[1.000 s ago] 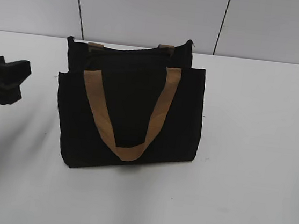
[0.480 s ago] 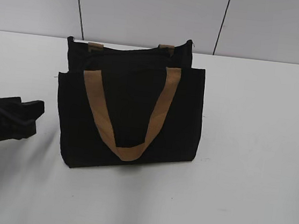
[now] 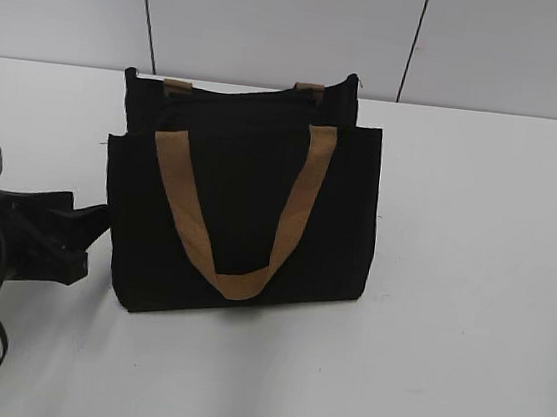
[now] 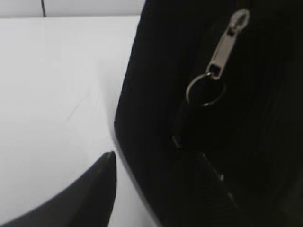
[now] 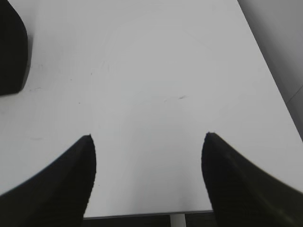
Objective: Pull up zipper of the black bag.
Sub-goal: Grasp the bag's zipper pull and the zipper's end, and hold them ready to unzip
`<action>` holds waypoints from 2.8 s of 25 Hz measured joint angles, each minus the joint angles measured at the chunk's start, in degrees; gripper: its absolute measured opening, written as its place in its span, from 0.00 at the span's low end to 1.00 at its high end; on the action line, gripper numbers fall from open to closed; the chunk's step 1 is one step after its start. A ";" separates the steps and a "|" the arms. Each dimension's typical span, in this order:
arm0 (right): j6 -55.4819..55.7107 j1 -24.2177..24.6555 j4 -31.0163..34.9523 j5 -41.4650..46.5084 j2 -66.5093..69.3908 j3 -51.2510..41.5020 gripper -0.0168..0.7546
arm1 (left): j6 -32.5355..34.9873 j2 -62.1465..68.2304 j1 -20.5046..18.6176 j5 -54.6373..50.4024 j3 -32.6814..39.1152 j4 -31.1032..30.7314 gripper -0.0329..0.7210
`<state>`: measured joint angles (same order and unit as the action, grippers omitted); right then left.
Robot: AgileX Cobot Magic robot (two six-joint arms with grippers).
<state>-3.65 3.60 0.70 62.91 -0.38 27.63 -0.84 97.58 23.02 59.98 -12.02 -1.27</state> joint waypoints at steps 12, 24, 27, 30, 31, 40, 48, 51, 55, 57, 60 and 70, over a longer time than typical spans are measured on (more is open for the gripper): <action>0.00 0.00 0.00 0.00 0.00 0.00 0.72 | -1.02 10.63 -8.61 8.89 -0.08 -13.19 0.58; 0.00 0.00 0.00 0.00 0.00 0.00 0.72 | -3.16 13.05 -14.40 9.23 -6.22 -29.29 0.58; 0.00 0.00 0.00 0.00 0.00 0.00 0.72 | -3.27 13.06 -14.40 9.33 -7.65 -30.14 0.58; 0.00 0.00 0.00 0.00 0.00 0.00 0.72 | -5.06 13.11 -14.45 9.33 -9.21 -30.14 0.58; 0.00 0.00 0.00 0.00 0.00 0.00 0.72 | -5.56 13.17 -14.46 9.33 -9.79 -30.21 0.58; 0.00 0.00 0.00 0.00 0.00 0.00 0.72 | -8.80 16.81 -14.52 9.46 -13.95 -35.35 0.55; 0.00 0.00 0.00 0.00 0.00 0.00 0.72 | -8.99 16.88 -14.65 9.51 -14.01 -36.53 0.45; 0.00 0.00 0.00 0.00 0.00 0.00 0.72 | -8.99 16.88 -14.65 9.51 -14.01 -36.58 0.32; 0.00 0.00 0.00 0.00 0.00 0.00 0.72 | -8.99 16.88 -14.65 9.51 -14.01 -36.66 0.08; 0.00 0.00 0.00 0.00 0.00 0.00 0.72 | -8.99 16.66 -14.65 9.45 -14.01 -36.60 0.06; 0.00 0.00 0.00 0.00 0.00 0.00 0.72 | -8.99 14.52 -14.96 9.08 -14.01 -36.60 0.06; 0.00 0.00 0.00 0.00 0.00 0.00 0.72 | -8.99 -5.30 -16.40 2.73 -13.95 -34.83 0.06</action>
<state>-3.65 3.60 0.70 62.91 -0.38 27.63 -9.83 92.28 6.62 62.72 -25.98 -36.10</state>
